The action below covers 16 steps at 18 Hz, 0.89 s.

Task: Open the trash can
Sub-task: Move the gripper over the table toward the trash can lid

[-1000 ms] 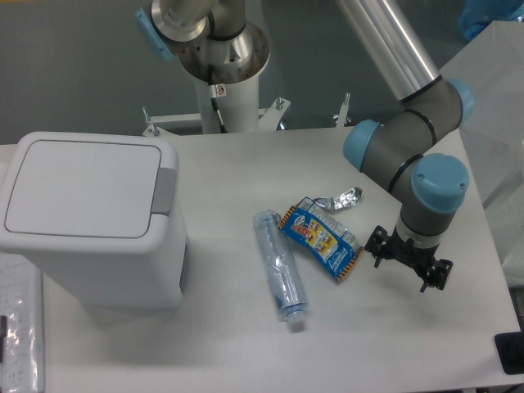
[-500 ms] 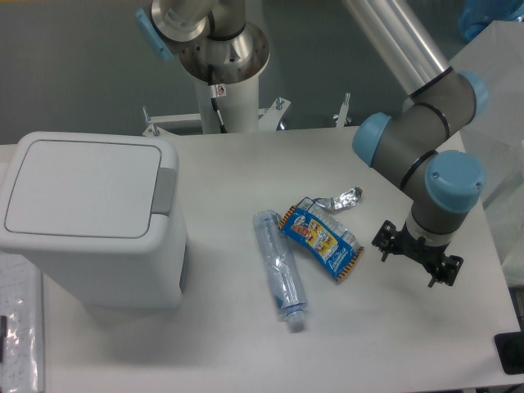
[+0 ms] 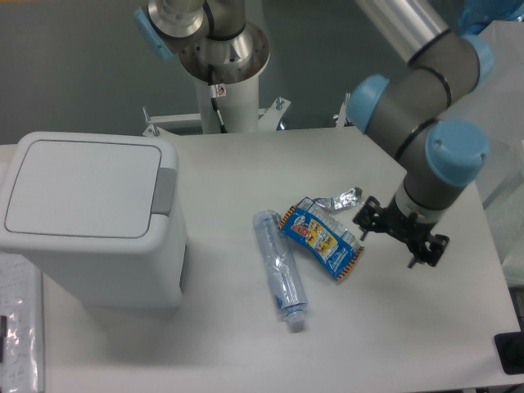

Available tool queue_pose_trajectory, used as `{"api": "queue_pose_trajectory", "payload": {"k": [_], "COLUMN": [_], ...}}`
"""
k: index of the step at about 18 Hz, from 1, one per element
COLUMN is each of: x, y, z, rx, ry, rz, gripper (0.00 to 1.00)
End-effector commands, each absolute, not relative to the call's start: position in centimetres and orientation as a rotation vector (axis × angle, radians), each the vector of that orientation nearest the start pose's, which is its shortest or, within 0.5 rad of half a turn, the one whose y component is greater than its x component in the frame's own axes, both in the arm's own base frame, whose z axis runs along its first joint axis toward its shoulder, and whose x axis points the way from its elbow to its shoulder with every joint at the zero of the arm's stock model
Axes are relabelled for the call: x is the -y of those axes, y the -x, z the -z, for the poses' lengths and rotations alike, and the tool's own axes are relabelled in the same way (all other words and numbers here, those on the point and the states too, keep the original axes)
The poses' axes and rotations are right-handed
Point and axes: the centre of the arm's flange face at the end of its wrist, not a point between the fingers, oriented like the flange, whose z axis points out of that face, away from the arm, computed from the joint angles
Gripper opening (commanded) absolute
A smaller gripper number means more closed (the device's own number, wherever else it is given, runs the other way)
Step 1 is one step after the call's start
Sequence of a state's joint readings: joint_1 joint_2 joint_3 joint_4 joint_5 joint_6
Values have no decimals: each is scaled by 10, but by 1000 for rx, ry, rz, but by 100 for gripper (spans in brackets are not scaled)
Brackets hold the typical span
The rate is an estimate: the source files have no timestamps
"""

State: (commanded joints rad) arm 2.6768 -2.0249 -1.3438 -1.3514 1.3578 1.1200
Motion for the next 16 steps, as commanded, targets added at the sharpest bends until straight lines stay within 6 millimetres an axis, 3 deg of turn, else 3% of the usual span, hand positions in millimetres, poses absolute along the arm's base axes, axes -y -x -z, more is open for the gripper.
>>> {"api": "queue_pose_trajectory", "payload": {"k": [2, 7, 11, 16], "x": [-446, -458, -482, -500], "y": [516, 469, 430, 398], "z": [-356, -419, -447, -471], "rx": [-26, 37, 106, 141], "ry": [2892, 2638, 2574, 2489], "rz": [213, 305, 360, 437], "gripper": [100, 100, 100, 100]}}
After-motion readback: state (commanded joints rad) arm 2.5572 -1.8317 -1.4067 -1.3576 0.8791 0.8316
